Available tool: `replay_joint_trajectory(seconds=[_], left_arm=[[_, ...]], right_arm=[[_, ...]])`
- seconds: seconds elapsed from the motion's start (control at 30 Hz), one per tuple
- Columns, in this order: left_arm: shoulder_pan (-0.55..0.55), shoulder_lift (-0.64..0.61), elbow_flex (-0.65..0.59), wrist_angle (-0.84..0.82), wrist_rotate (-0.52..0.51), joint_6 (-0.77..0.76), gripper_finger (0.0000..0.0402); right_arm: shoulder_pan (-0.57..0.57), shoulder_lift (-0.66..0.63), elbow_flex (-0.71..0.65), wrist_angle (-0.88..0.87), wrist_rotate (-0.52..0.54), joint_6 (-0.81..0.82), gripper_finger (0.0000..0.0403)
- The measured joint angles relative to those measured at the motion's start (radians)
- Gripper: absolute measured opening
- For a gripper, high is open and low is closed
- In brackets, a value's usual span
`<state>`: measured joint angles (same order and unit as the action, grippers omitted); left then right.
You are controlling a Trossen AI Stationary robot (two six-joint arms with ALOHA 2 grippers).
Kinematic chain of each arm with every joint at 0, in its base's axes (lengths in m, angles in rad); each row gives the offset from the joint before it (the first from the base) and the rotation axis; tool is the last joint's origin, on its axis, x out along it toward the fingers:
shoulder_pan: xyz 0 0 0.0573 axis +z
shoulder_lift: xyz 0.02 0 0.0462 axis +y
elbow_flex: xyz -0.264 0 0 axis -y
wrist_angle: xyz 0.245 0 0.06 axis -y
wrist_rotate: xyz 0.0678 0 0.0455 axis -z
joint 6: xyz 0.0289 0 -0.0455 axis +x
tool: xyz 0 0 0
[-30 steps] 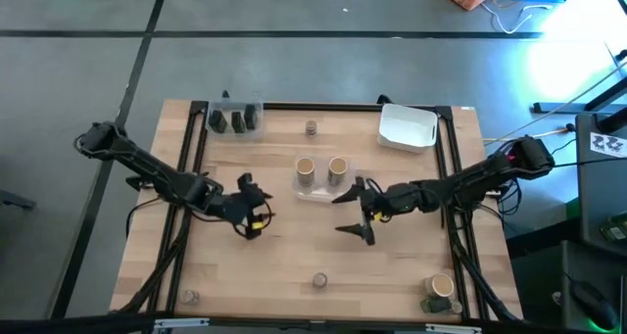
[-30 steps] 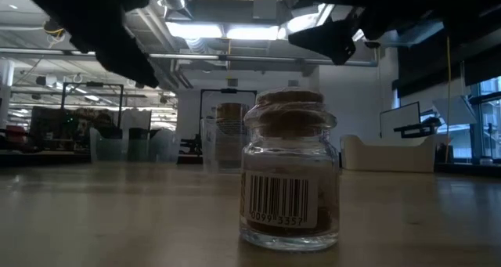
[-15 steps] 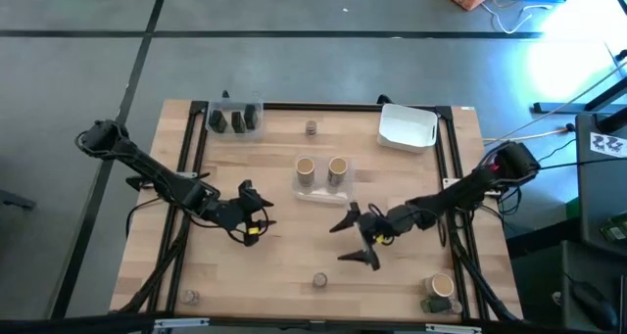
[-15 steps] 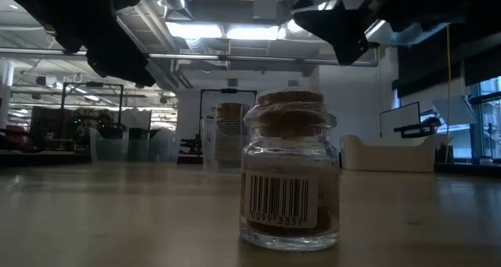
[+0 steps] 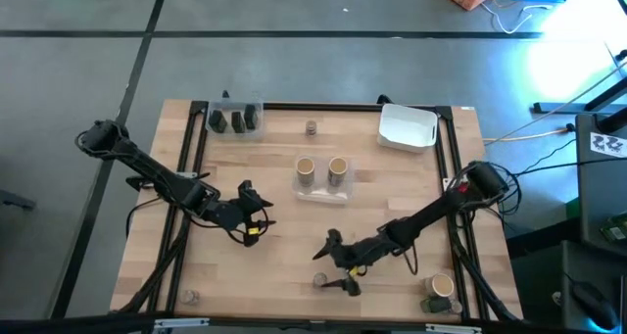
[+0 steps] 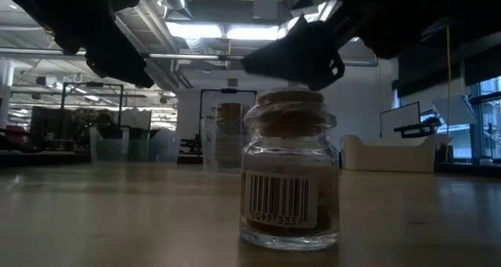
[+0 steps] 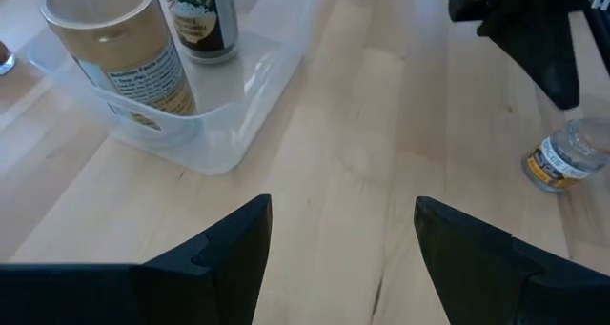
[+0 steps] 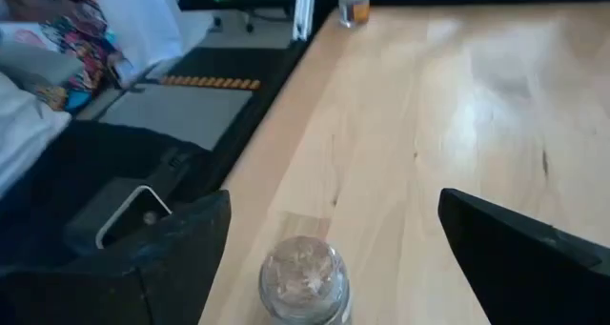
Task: Sort spices by type
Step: Put the brown seasoning bottle into white bin
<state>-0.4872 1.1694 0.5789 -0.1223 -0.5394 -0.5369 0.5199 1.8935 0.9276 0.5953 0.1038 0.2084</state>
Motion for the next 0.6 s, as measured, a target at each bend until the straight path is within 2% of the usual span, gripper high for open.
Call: replay_joint_trajectory(seconds=[0.6], left_arm=[[-0.011, 0.0, 0.0, -0.001, 0.0, -0.007, 0.0241]], right_arm=[[0.046, 0.162, 0.077, 0.009, 0.034, 0.102, 0.037]])
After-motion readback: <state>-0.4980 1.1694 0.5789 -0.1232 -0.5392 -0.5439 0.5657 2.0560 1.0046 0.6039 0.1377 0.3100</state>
